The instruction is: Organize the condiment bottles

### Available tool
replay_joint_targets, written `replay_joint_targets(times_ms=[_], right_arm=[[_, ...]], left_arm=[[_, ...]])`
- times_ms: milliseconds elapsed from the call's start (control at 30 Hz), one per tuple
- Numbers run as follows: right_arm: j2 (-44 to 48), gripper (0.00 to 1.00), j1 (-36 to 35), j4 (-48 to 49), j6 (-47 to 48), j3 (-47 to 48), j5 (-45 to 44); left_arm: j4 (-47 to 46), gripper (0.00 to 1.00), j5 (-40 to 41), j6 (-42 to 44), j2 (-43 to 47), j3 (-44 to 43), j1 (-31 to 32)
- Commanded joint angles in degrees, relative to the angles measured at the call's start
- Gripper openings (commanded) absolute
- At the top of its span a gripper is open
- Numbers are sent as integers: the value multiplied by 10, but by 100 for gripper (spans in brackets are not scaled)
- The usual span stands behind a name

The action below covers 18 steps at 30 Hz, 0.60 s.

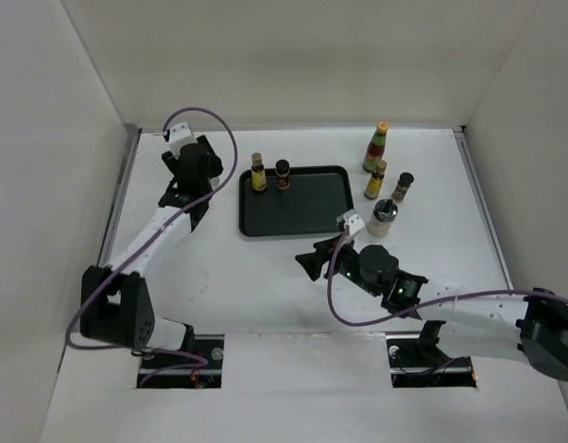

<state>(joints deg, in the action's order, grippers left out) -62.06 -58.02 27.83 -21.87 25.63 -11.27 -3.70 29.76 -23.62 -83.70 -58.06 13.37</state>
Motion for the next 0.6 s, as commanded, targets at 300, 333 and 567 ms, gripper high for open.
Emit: replay_joint_targets(times_ms=[300, 333, 567], right_arm=[[-26, 34, 3, 28, -5, 14, -7], [-42, 35, -6, 29, 1, 21, -3], [-51, 48, -118, 31, 109, 35, 11]], left_arm=[[-71, 32, -1, 10, 88, -99, 218], [-75, 32, -6, 10, 64, -118, 234], [-111, 32, -49, 20, -103, -225, 273]])
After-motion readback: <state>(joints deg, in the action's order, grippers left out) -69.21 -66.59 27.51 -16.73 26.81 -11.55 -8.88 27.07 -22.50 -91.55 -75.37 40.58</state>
